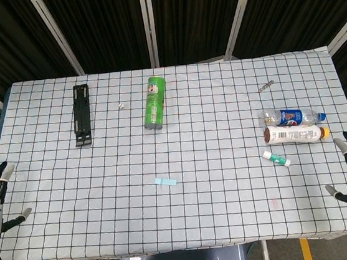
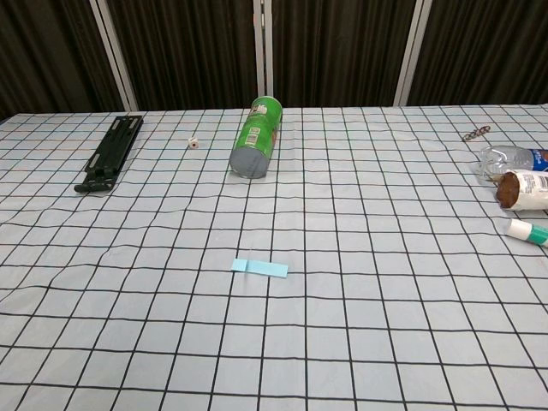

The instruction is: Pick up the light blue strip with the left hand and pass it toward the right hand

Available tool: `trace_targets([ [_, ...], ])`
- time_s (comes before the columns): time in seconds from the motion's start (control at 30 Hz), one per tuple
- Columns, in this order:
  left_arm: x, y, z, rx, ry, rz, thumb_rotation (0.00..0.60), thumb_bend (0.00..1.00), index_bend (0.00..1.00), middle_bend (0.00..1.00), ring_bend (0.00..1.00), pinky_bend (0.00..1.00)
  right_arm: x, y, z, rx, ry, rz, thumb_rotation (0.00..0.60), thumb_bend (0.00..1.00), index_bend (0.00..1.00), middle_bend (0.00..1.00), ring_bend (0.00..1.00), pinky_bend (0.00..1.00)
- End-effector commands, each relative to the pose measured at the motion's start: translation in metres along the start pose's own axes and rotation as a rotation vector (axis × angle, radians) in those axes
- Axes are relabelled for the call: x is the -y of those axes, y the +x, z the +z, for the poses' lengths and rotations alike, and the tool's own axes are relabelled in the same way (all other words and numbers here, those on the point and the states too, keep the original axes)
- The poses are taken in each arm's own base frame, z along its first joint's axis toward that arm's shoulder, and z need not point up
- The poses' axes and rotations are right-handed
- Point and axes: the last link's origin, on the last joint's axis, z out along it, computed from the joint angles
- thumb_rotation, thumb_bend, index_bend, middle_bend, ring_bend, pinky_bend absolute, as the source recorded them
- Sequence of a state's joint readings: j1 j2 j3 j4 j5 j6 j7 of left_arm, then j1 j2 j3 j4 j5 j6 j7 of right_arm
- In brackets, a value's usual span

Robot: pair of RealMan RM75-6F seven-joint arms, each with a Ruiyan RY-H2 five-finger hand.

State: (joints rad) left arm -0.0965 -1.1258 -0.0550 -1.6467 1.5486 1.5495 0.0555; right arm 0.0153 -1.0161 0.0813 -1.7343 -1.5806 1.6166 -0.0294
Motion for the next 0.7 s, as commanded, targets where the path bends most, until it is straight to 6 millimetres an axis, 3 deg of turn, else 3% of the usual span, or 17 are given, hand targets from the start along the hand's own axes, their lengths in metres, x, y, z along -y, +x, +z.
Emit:
trace_targets([
  [0.03, 0.000, 0.000, 0.000, 0.003, 0.000, 0.003, 0.600, 0.05, 0.03, 0.00, 0.00, 0.00, 0.000, 0.000, 0.000, 0.000, -0.001, -0.001, 0.600, 0.00, 0.06, 0.00, 0.00, 0.00],
  [0.27, -0.005, -0.005, 0.003, 0.022, -0.023, -0.018, 0.600, 0.05, 0.04, 0.00, 0.00, 0.00, 0.000, -0.002, 0.001, 0.004, 0.000, -0.008, 0.600, 0.00, 0.06, 0.00, 0.00, 0.00],
  [0.4, -0.020, -0.013, 0.018, 0.045, -0.133, -0.008, 0.600, 0.05, 0.08, 0.00, 0.00, 0.00, -0.001, -0.002, 0.002, 0.001, -0.009, -0.023, 0.600, 0.00, 0.06, 0.00, 0.00, 0.00],
  [0.57, -0.068, -0.023, 0.064, 0.049, -0.418, 0.094, 0.600, 0.05, 0.18, 0.00, 0.00, 0.00, -0.005, -0.005, 0.007, -0.008, -0.045, -0.058, 0.600, 0.00, 0.06, 0.00, 0.00, 0.00],
  [0.7, -0.114, -0.045, 0.099, 0.060, -0.603, 0.270, 0.600, 0.06, 0.24, 0.00, 0.00, 0.00, -0.011, -0.007, 0.011, -0.004, -0.080, -0.078, 0.600, 0.00, 0.06, 0.00, 0.00, 0.00],
])
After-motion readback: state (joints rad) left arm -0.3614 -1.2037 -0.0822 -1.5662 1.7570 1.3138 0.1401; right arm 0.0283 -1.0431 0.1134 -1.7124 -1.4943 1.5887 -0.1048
